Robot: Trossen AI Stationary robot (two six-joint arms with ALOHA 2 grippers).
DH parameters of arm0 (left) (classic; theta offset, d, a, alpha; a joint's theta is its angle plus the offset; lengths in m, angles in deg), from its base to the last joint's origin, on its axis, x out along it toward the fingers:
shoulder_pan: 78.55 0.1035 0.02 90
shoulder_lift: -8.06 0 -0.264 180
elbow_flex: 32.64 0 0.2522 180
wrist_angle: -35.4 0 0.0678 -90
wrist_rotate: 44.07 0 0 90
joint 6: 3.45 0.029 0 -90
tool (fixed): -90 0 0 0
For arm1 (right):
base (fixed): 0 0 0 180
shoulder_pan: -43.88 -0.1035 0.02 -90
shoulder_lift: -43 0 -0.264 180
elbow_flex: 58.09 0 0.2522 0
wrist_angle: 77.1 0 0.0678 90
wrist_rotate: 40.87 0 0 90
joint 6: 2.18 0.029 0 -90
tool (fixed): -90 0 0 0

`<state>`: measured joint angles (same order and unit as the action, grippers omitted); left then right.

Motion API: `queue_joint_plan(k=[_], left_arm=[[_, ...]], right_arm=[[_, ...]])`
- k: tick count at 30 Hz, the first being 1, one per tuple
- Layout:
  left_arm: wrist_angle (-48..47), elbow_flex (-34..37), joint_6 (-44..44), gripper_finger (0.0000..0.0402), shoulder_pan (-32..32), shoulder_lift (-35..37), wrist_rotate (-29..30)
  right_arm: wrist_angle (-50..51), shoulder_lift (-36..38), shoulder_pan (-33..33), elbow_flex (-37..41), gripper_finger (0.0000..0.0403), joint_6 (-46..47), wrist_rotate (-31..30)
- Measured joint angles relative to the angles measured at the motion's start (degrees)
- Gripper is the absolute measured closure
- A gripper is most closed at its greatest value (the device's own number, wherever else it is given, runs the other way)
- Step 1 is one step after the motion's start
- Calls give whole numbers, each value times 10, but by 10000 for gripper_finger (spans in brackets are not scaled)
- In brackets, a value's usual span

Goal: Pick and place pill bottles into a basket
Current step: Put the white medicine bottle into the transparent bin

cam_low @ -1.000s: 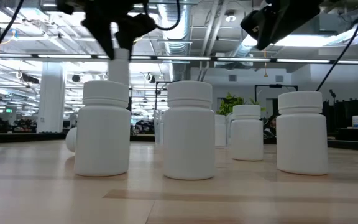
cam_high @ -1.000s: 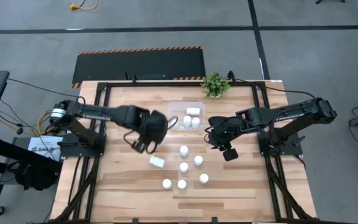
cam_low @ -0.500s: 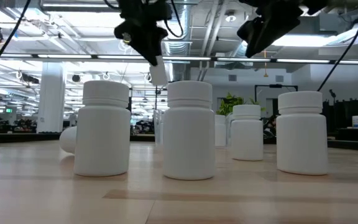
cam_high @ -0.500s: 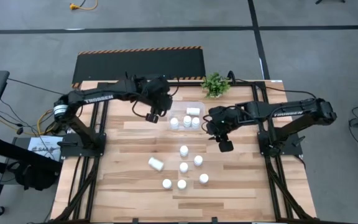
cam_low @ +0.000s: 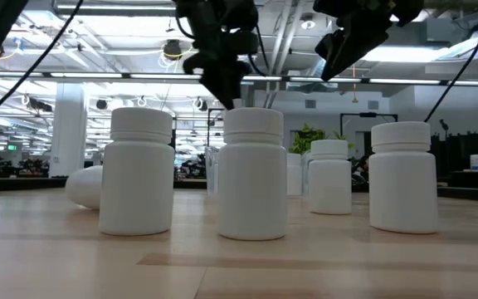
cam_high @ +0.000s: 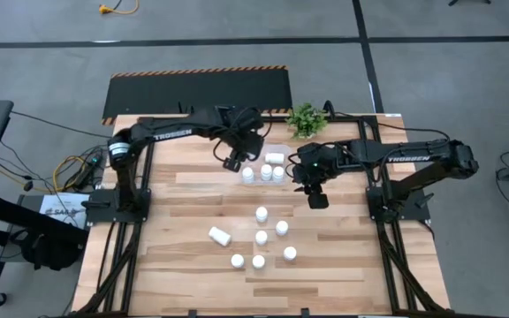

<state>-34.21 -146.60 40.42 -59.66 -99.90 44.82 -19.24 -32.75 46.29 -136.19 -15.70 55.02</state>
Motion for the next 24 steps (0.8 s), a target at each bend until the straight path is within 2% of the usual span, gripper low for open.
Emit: queue_joint_plan(k=[10, 24], left_arm=[[9, 4, 0, 247, 18, -10, -30], [36, 71, -5, 247, 22, -10, -36]], right_arm=[[0, 0, 0, 0, 276, -5, 0], [0, 0, 0, 0, 276, -5, 0]])
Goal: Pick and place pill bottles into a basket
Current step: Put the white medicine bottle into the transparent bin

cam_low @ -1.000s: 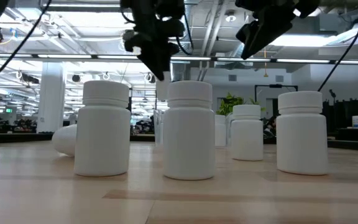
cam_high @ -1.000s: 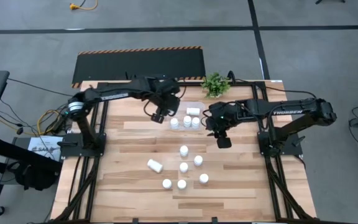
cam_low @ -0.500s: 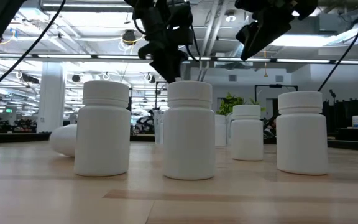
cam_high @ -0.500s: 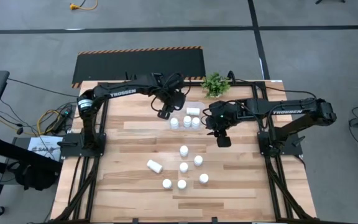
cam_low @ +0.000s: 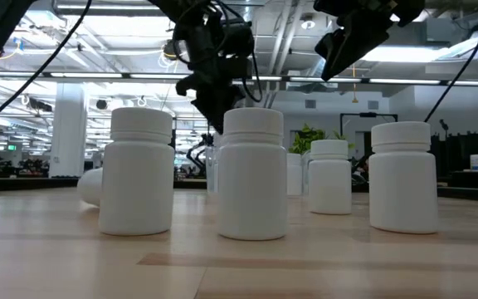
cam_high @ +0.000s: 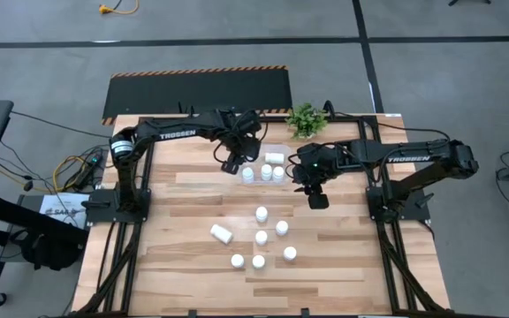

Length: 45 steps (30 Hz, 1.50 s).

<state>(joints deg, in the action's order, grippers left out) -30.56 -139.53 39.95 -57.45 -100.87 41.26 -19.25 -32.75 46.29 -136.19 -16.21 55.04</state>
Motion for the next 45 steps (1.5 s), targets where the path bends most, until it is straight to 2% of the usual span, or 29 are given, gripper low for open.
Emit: queue_joint_plan(k=[24, 45], left_arm=[[93, 79, -27, 247, 7, 1, -6], [102, 80, -26, 246, 8, -29, -7]], right_arm=[[0, 0, 0, 0, 276, 0, 0], [0, 0, -1, 0, 276, 0, 1]])
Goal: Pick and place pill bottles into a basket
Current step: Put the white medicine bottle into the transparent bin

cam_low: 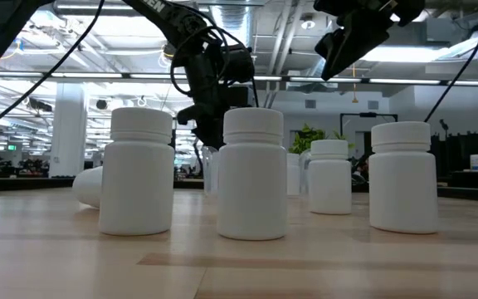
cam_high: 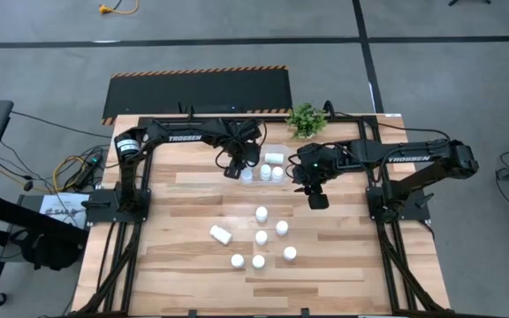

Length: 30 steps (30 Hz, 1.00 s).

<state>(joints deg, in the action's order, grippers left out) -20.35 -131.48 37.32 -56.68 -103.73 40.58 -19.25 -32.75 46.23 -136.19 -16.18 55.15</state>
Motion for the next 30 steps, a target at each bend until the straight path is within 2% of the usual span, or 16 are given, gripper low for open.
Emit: queue_joint_plan(k=[10, 21, 30], left_arm=[[-1, 0, 0, 244, 0, 0, 0], [-11, -1, -4, 189, 0, 0, 1], [-15, -4, -2, 185, 0, 0, 18]], right_arm=[[0, 0, 0, 0, 276, 0, 0], [0, 0, 0, 0, 276, 0, 0], [0, 0, 0, 0, 276, 0, 0]])
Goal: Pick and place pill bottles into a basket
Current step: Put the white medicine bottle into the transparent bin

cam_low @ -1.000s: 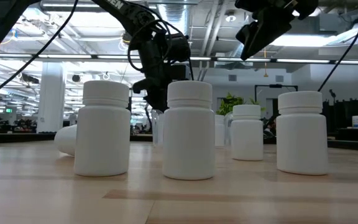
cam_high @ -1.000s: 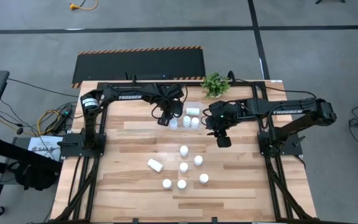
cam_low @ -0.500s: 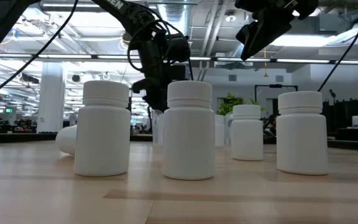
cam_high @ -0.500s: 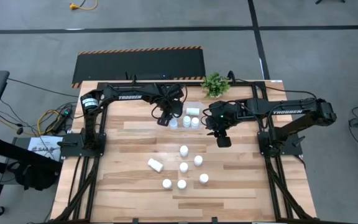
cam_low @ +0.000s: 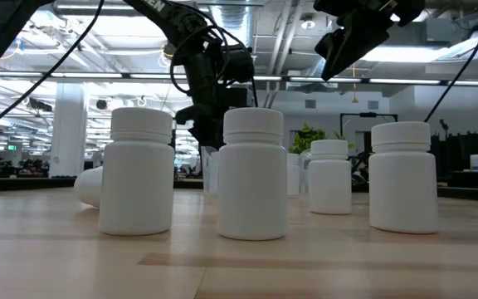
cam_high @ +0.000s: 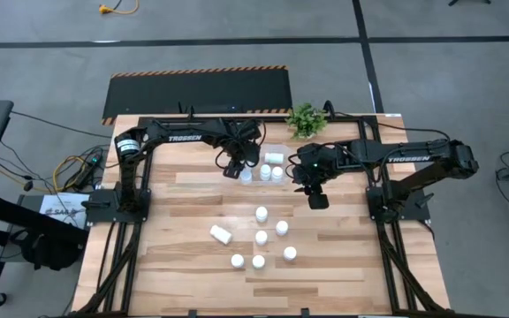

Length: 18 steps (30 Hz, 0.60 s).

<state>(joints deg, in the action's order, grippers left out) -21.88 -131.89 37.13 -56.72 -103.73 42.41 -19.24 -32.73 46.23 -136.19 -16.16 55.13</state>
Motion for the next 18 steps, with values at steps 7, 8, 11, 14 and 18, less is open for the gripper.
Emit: queue_joint_plan(k=[7, 8, 11, 14, 18], left_arm=[[-15, -28, 5, 185, 0, 0, 2], [-19, -34, 5, 184, 0, 0, 2], [-35, -54, 5, 184, 0, 0, 2], [-53, -74, 5, 184, 0, 0, 1], [-103, -104, 5, 184, 0, 0, 1]], right_arm=[[0, 0, 0, 0, 276, 0, 0], [0, 0, 0, 0, 276, 0, 0], [0, 0, 0, 0, 276, 0, 0], [0, 0, 0, 0, 276, 0, 0], [0, 0, 0, 0, 276, 0, 0]])
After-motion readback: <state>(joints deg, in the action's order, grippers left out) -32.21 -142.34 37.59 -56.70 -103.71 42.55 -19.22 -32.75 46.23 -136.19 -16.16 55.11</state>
